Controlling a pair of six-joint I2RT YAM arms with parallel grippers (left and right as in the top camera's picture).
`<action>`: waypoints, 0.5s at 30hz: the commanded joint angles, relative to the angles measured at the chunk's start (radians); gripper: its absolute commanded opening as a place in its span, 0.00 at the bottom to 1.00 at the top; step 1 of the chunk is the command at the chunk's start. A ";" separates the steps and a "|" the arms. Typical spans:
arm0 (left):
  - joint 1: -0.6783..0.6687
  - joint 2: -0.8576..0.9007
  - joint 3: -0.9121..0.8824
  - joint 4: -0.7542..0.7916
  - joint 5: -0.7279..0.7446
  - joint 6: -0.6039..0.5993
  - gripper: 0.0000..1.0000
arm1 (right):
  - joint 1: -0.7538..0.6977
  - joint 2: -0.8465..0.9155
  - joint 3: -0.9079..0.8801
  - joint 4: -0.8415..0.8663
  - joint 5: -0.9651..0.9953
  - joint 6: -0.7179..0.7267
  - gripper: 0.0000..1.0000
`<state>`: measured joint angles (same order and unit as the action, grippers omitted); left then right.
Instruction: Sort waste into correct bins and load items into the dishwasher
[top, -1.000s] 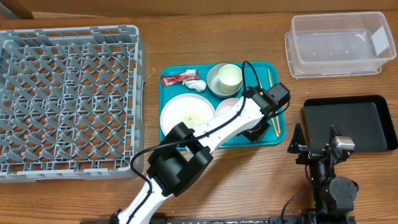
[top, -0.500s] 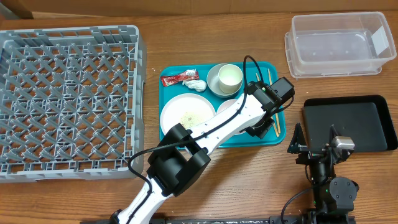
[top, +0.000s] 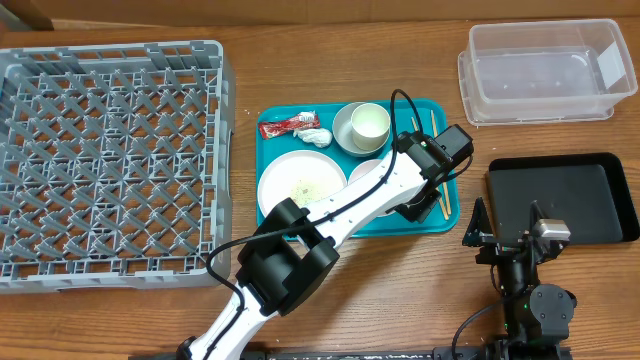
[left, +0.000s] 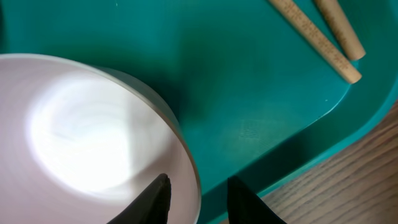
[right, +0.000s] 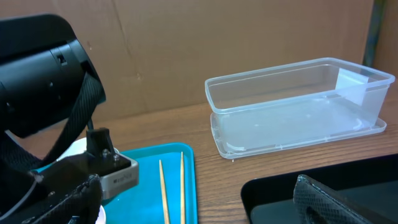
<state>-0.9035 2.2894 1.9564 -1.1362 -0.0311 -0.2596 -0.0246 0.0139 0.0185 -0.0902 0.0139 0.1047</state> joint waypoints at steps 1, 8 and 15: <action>-0.007 0.000 -0.024 0.005 -0.002 -0.018 0.33 | -0.003 -0.011 -0.011 0.006 -0.002 0.004 1.00; -0.007 0.000 -0.025 0.011 -0.001 -0.019 0.29 | -0.003 -0.011 -0.011 0.006 -0.002 0.004 1.00; -0.007 0.000 -0.042 0.026 0.006 -0.033 0.26 | -0.003 -0.011 -0.011 0.006 -0.002 0.004 1.00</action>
<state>-0.9035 2.2894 1.9324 -1.1175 -0.0307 -0.2718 -0.0246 0.0139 0.0185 -0.0902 0.0143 0.1043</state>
